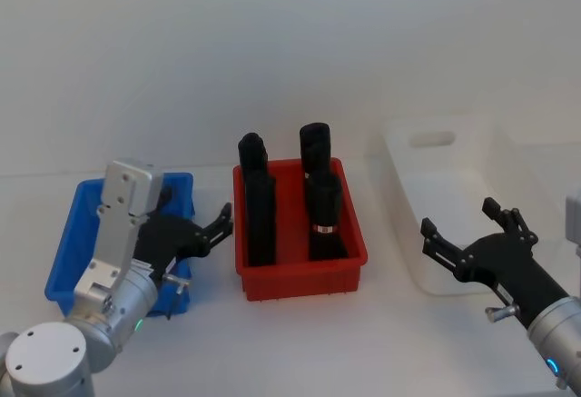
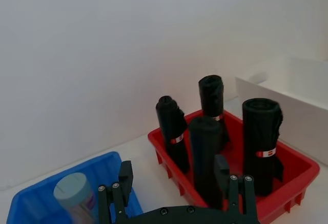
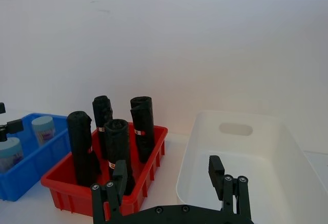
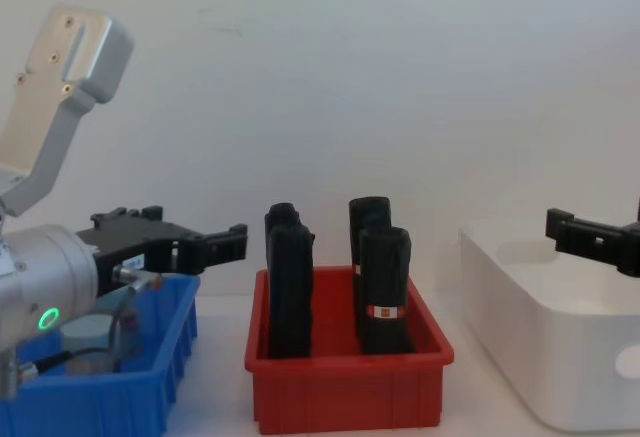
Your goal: Pick the cotton swabs from the blue box and place them into the white box.
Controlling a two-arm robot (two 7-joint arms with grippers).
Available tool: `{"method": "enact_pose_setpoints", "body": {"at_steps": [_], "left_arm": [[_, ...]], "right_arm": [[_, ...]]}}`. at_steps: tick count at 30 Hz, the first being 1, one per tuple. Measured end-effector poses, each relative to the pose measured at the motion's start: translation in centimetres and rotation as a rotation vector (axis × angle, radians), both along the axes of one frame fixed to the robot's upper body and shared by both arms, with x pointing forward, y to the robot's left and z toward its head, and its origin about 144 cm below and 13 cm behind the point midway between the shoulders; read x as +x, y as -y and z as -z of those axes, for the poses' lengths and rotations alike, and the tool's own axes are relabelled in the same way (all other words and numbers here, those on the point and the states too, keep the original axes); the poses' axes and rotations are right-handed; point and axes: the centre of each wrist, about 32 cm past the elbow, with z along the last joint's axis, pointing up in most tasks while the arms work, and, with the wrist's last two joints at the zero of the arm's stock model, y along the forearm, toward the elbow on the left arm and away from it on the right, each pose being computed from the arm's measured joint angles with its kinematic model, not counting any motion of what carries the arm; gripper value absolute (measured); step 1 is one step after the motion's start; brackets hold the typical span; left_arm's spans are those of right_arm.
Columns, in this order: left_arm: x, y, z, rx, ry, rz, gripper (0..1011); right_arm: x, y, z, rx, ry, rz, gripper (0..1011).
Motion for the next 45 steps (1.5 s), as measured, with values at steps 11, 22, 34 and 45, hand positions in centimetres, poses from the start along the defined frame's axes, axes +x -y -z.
{"method": "enact_pose_setpoints", "body": {"at_steps": [11,22,34,45], "left_arm": [[1.1,-2.2,0.7,-0.005,-0.081,-0.086,1004],[2.3,-4.3,1.5,0.006,-0.150,-0.149,1004],[3.7,-5.7,2.2,0.008,-0.206,-0.157,1004],[4.8,-6.9,2.9,-0.013,-0.254,-0.165,1004]], "right_arm": [[0.0,0.0,0.0,0.000,0.000,0.000,1001],[0.0,0.0,0.0,0.000,0.000,0.000,1001],[0.0,0.0,0.0,0.000,0.000,0.000,1001],[0.0,0.0,0.0,0.000,0.000,0.000,1001]]}}
